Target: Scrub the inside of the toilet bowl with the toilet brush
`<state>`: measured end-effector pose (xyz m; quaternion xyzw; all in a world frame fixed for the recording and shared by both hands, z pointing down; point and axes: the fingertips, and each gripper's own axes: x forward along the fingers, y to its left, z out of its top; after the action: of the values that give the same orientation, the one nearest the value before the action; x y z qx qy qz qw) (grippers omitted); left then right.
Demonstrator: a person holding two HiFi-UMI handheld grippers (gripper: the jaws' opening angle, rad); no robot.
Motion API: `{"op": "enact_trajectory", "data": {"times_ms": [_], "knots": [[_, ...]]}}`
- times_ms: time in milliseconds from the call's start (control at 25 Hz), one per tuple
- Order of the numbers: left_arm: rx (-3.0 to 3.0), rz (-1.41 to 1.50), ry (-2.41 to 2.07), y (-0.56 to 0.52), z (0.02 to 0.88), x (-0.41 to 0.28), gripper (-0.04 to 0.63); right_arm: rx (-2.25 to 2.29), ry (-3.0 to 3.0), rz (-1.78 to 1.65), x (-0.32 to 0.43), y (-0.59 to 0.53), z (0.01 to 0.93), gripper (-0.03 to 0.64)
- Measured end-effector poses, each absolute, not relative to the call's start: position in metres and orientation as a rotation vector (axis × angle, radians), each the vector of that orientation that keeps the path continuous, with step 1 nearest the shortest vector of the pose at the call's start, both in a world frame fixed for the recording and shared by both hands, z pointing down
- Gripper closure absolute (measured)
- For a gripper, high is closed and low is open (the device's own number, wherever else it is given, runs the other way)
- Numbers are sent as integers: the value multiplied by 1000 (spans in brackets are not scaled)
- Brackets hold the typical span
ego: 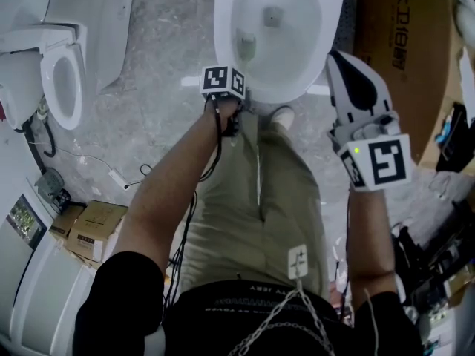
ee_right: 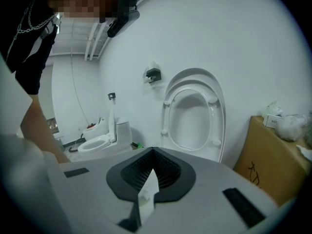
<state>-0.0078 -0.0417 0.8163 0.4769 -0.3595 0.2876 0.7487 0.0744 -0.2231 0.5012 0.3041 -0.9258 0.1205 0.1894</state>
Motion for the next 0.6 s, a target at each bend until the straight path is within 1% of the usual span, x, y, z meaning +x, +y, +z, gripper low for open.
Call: {"op": "enact_trajectory", "data": {"times_ms": [200, 600], "knots": [[1136, 623, -906, -60, 812, -18, 594, 829, -2599, 344, 75, -216, 504, 626], [1515, 614, -1137, -98, 764, -3, 594, 836, -2539, 315, 95, -205, 529, 626]]}}
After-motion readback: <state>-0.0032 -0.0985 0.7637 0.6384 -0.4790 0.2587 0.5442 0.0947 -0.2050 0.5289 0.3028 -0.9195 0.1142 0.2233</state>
